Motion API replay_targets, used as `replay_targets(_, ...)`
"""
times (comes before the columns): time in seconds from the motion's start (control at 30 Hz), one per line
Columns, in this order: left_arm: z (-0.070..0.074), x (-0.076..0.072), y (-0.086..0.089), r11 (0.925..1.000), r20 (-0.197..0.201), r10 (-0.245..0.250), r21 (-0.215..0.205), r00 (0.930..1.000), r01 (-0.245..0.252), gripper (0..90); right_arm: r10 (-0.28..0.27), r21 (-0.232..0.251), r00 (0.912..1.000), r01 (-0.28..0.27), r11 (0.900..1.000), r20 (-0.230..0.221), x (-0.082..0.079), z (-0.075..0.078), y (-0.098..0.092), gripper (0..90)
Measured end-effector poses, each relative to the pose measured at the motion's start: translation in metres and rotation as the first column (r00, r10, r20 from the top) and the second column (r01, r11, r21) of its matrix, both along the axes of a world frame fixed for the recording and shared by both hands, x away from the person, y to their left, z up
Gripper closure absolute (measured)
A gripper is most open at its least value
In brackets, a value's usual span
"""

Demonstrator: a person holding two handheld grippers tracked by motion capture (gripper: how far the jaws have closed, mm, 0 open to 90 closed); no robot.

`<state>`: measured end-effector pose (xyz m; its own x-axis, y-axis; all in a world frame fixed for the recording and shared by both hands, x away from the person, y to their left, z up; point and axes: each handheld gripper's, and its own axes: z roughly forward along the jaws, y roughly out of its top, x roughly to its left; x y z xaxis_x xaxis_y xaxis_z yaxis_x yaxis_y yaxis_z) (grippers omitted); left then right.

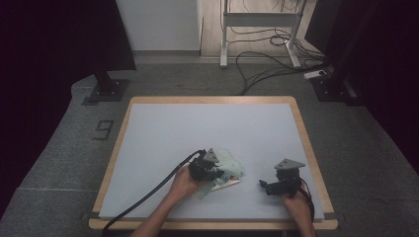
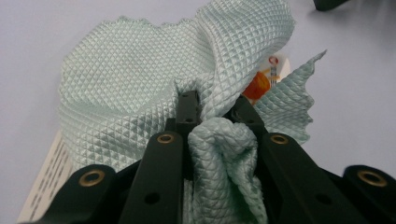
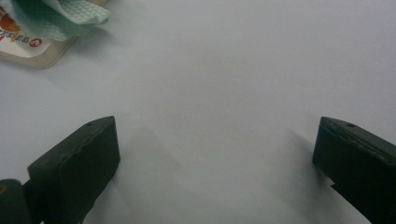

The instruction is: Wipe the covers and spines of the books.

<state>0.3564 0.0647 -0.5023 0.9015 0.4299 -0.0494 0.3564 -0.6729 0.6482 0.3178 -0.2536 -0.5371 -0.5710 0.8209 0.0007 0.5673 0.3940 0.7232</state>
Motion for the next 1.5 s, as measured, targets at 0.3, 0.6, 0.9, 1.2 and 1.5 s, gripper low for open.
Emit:
replay_targets(0.3,-0.001,-0.005,0.035,0.9981,-0.031,0.045,-0.042,0.9985,-0.046,76.7,0.000,0.000,1.0000,0.000,1.000,0.000,0.000,0.000,0.000,0.1)
replay_targets(0.6,0.001,-0.017,0.075,0.9941,-0.028,0.099,-0.042,0.9946,-0.101,76.7,-0.001,0.001,1.0000,0.001,1.000,-0.001,0.000,0.000,0.000,0.1)
replay_targets(0.9,0.003,-0.024,0.097,0.9894,-0.015,0.138,-0.044,0.9903,-0.138,77.1,-0.002,0.001,1.0000,0.002,1.000,-0.002,0.000,0.000,0.000,0.0)
replay_targets(1.2,0.018,-0.020,0.123,0.9772,0.003,0.201,-0.071,0.9797,-0.200,77.5,-0.002,0.001,1.0000,0.002,1.000,-0.002,0.000,0.000,0.000,0.0)
replay_targets(1.5,0.033,-0.013,0.154,0.9575,0.025,0.280,-0.080,0.9597,-0.277,77.2,-0.002,0.001,1.0000,0.002,1.000,-0.002,0.000,0.000,0.000,0.0)
